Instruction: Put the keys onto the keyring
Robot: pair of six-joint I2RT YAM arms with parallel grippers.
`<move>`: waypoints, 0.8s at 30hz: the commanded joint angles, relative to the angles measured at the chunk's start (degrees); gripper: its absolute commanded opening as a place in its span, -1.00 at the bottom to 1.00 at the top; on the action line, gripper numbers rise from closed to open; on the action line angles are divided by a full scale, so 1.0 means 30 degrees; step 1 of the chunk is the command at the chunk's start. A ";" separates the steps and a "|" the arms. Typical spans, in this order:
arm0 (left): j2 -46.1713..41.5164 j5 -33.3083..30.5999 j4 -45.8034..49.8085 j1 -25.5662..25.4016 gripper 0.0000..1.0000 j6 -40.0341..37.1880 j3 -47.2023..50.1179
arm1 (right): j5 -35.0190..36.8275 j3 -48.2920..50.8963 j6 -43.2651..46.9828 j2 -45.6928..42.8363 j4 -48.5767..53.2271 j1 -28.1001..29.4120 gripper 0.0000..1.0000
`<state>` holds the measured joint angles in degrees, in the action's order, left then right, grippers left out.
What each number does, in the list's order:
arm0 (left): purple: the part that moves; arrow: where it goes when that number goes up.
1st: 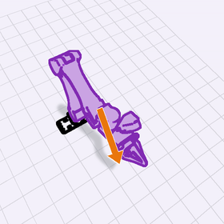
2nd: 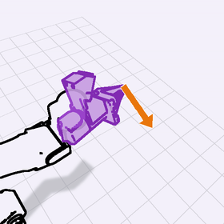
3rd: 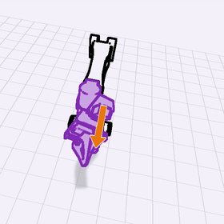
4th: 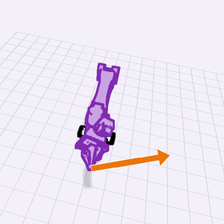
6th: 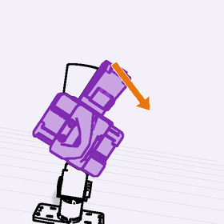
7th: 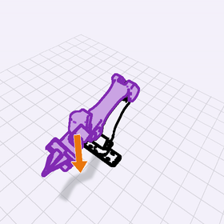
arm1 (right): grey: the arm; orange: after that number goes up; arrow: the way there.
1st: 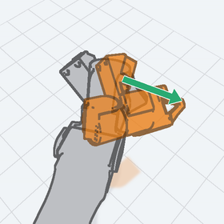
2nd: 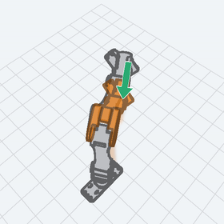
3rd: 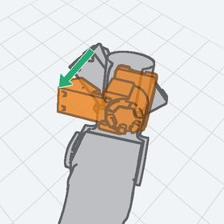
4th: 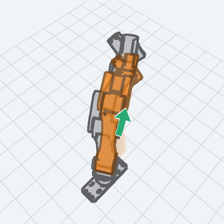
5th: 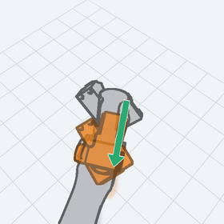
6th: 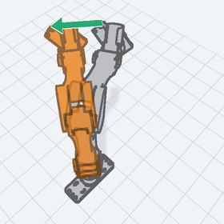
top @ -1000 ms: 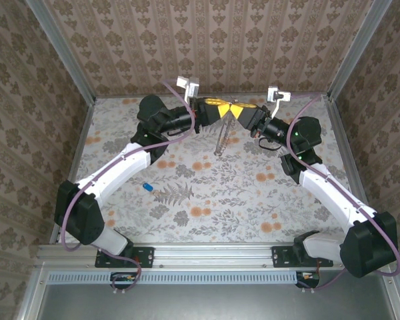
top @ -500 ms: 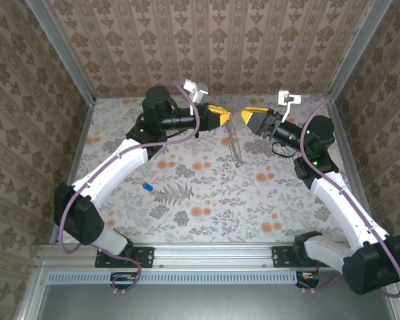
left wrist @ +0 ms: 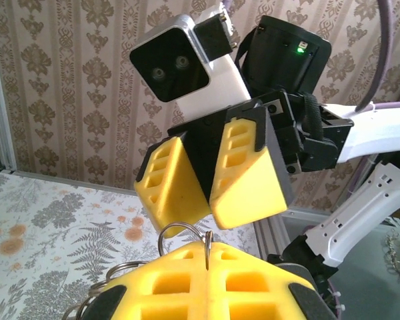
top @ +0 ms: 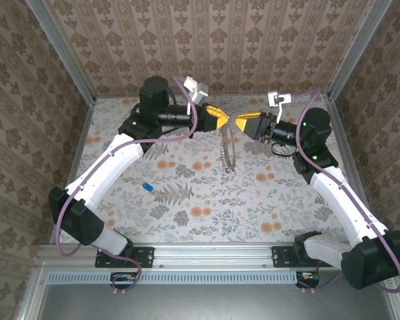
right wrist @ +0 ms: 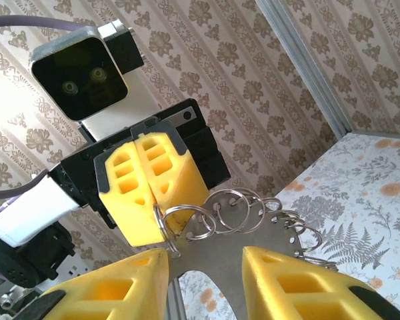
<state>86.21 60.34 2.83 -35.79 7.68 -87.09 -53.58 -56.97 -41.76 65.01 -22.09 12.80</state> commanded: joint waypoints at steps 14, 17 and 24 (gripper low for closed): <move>0.0488 0.1157 0.0207 -0.0051 -1.00 -0.0456 -0.1058 | -0.0948 -0.0667 0.0032 0.0214 -0.1342 0.0682 -0.40; 0.0544 0.1158 0.0152 -0.0106 -1.00 -0.0451 -0.1105 | -0.1006 -0.0729 0.0032 0.0264 -0.1340 0.0832 -0.43; 0.0634 0.1196 0.0028 -0.0186 -1.00 -0.0331 -0.1166 | -0.1065 -0.0728 0.0118 0.0416 -0.1397 0.1037 -0.60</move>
<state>88.14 62.43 4.34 -35.97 7.46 -88.38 -54.96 -57.41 -41.78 65.87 -24.05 15.29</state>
